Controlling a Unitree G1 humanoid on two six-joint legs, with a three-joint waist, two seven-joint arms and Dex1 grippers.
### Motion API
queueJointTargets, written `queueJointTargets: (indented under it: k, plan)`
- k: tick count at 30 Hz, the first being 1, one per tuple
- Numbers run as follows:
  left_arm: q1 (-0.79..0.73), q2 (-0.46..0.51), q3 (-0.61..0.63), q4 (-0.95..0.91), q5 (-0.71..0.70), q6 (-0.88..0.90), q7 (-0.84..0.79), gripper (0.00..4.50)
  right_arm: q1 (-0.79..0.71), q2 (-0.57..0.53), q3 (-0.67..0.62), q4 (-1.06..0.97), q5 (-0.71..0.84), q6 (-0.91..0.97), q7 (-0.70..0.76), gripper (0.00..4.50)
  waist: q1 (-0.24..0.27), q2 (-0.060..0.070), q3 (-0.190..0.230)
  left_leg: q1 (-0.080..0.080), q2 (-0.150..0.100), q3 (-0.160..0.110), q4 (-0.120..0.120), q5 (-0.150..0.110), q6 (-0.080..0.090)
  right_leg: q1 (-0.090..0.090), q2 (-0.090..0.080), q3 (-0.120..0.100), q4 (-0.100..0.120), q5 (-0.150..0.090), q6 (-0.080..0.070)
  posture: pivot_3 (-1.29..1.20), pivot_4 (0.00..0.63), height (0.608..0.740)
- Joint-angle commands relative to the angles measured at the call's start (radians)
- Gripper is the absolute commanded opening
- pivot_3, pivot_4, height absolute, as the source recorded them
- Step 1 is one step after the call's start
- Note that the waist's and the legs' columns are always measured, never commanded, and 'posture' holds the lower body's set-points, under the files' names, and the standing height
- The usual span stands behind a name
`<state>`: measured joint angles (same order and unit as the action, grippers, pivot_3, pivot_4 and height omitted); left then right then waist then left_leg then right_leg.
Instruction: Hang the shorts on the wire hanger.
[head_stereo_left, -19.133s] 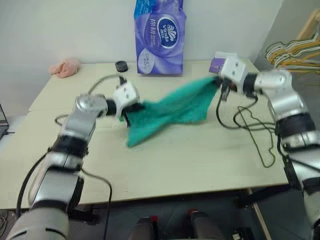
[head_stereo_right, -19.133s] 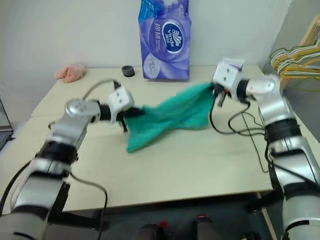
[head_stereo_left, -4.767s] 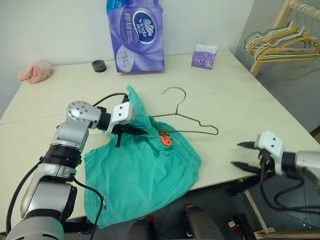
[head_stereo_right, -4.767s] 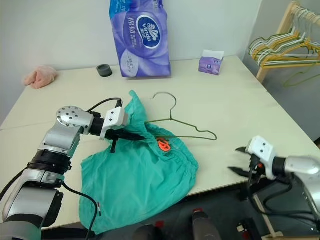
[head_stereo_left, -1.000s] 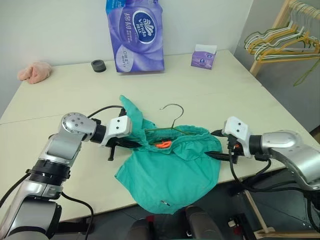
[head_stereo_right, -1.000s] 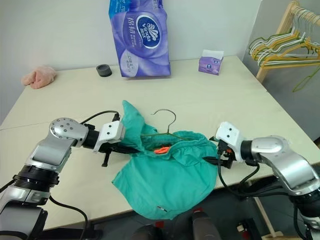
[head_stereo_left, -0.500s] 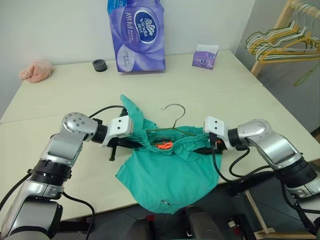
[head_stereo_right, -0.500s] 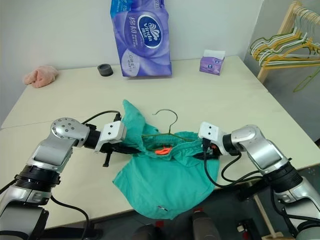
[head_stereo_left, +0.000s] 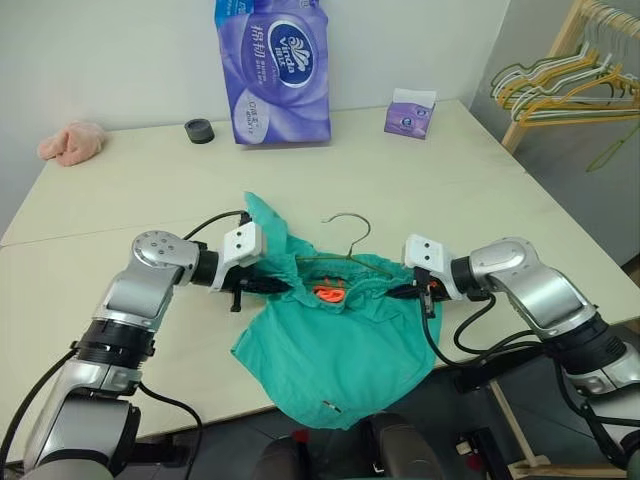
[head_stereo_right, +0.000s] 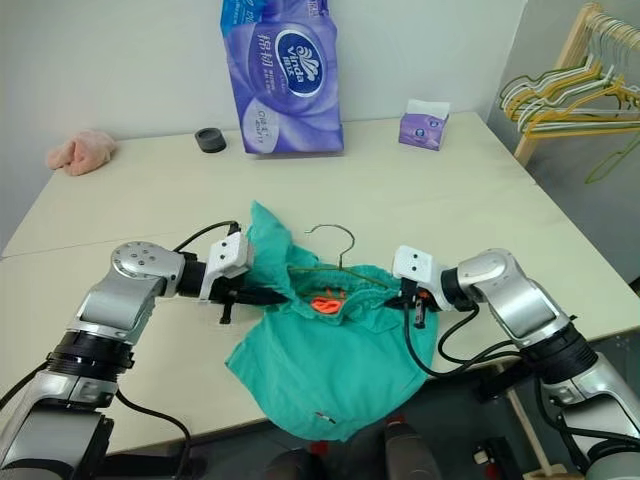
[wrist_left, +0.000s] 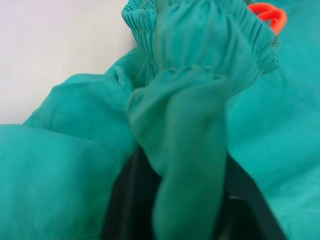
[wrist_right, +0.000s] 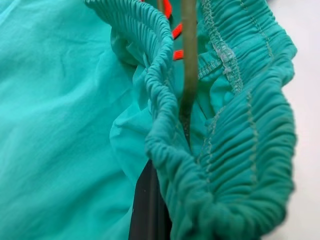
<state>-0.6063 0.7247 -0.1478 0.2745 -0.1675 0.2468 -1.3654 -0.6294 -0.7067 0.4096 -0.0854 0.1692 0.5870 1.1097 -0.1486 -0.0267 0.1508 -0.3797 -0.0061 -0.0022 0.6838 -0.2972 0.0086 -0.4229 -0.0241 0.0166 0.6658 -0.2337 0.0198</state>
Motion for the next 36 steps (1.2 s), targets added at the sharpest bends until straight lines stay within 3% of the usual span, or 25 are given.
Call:
queueJointTargets:
  k: [1, 5, 14, 20, 23, 28, 33, 36]
  plan:
    - [-0.049, 0.010, 0.038, 0.044, -0.008, -0.068, 0.008, 2.66, 0.005, -0.011, -0.052, -0.062, 0.020, 0.005, 0.007, 0.00, 0.000, 0.000, 0.000, 0.000, 0.000, 0.000, 0.000, 0.000, 0.000, 0.000, 0.000, 0.000, 0.000, 0.000, 0.000, -0.23, 0.104, 0.740]
    - [-0.091, 0.039, 0.030, 0.127, 0.017, -0.150, -0.021, 3.87, 0.014, -0.030, -0.073, -0.095, 0.035, 0.024, 0.019, 0.00, 0.000, 0.000, 0.000, 0.000, 0.000, 0.000, 0.000, 0.000, 0.000, 0.000, 0.000, 0.000, 0.000, 0.000, 0.000, -0.24, 0.105, 0.740]
    - [-0.161, 0.069, 0.000, 0.246, 0.067, -0.276, -0.091, 3.87, 0.045, -0.112, -0.149, -0.155, 0.106, 0.099, 0.070, 0.00, -0.007, 0.000, 0.000, 0.000, 0.000, 0.000, 0.000, 0.000, 0.000, -0.001, 0.000, 0.000, 0.000, 0.000, 0.000, -0.25, 0.104, 0.740]
    - [-0.240, -0.021, 0.070, 0.351, 0.055, -0.304, 0.077, 3.87, 0.099, -0.160, -0.245, -0.196, 0.194, 0.220, 0.055, 0.00, -0.006, 0.000, 0.000, -0.001, -0.001, 0.000, 0.001, 0.000, 0.000, -0.001, -0.001, -0.001, 0.000, 0.000, 0.000, -0.26, 0.108, 0.740]
    - [-0.245, -0.034, 0.121, 0.315, -0.009, -0.220, 0.087, 3.87, 0.170, -0.157, -0.340, -0.227, 0.258, 0.322, 0.001, 0.00, -0.013, -0.001, 0.000, -0.002, -0.001, -0.001, 0.001, 0.000, 0.000, -0.001, -0.001, -0.001, 0.000, 0.001, 0.000, -0.27, 0.115, 0.740]
    - [-0.209, 0.042, 0.181, 0.242, -0.072, -0.084, 0.057, 3.87, 0.321, -0.077, -0.552, -0.300, 0.358, 0.537, -0.182, 0.00, -0.027, 0.000, 0.000, -0.002, 0.000, -0.001, 0.001, 0.000, 0.000, -0.001, -0.001, -0.001, 0.001, 0.001, 0.000, -0.29, 0.126, 0.740]
    - [-0.098, 0.097, 0.115, 0.007, -0.170, 0.129, -0.108, 3.87, 0.434, -0.022, -0.708, -0.370, 0.381, 0.659, -0.338, 0.00, -0.041, 0.001, -0.001, -0.001, 0.000, -0.001, -0.001, 0.000, 0.000, -0.001, -0.001, 0.000, 0.000, 0.000, 0.000, -0.30, 0.132, 0.740]
    - [-0.083, 0.019, 0.075, -0.121, -0.222, 0.230, -0.086, 4.39, 0.490, 0.007, -0.824, -0.415, 0.383, 0.746, -0.428, 0.00, -0.026, 0.001, -0.001, -0.002, -0.001, -0.002, 0.000, 0.000, 0.000, 0.001, -0.002, -0.001, 0.000, 0.000, 0.001, -0.32, 0.138, 0.740]
